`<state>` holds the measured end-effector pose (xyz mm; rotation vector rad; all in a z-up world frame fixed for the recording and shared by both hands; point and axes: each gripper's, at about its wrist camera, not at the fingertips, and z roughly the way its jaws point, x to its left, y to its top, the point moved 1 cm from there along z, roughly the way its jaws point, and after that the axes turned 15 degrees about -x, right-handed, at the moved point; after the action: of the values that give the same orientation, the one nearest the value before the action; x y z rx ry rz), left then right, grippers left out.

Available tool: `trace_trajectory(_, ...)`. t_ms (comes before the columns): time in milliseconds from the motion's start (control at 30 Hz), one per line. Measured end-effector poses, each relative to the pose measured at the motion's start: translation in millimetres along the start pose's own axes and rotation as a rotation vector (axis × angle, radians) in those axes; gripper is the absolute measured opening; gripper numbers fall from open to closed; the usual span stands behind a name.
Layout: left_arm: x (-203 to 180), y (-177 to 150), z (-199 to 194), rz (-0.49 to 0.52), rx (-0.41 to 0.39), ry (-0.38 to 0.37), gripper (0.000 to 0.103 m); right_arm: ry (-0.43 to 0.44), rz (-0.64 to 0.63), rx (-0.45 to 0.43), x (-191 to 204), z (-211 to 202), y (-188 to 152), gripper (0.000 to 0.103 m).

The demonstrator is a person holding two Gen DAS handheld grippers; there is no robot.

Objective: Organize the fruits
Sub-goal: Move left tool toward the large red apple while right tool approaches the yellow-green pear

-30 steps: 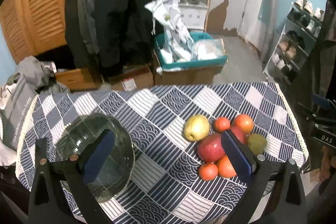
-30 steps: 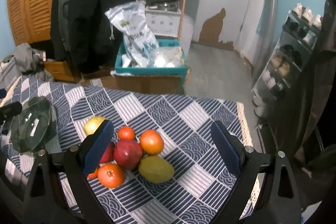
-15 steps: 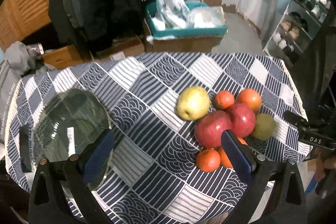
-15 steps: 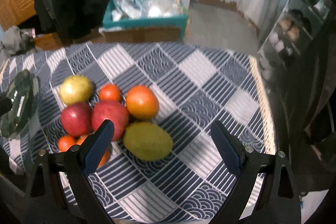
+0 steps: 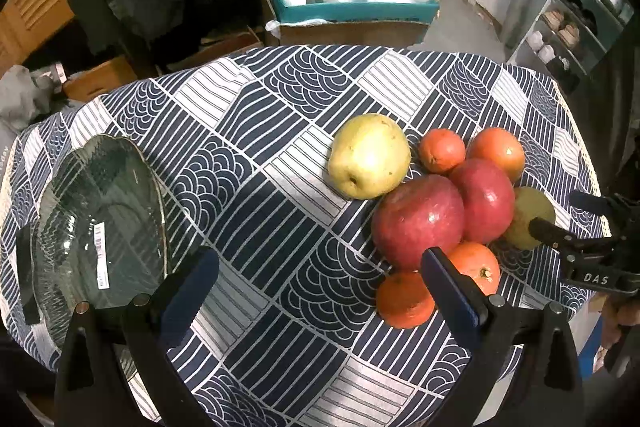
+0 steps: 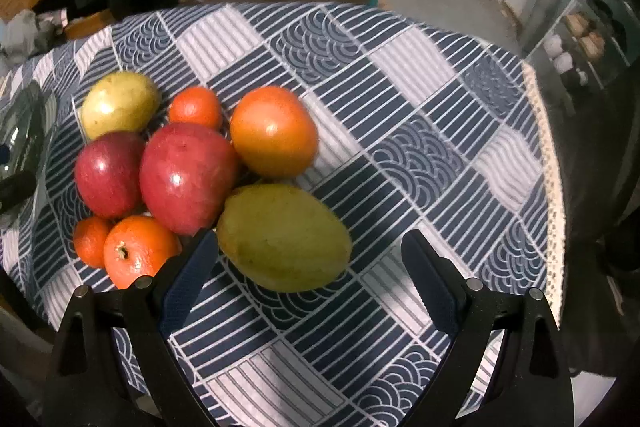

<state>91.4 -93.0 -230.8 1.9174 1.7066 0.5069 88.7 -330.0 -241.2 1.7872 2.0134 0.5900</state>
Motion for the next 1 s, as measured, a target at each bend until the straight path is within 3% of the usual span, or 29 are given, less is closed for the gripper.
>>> trace_trajectory(333,-9,-1,15,-0.004,0.039,-0.034,0.102,0.037,-0.034,0.07,9,31,-8,0.092)
trace_trajectory(467,-13,-1,22,-0.004,0.053,-0.049,0.102,0.057,-0.034,0.096,13,43,-13,0.085)
trace_trajectory(733,-22,1,36,-0.044,0.088,-0.089,0.102,0.052,0.012,0.073,9,42,-16,0.083)
trace_trajectory(1000,-38,-2,54,-0.045,0.129,-0.113,0.102,0.011,0.137,0.019,-31,27,-18,0.083)
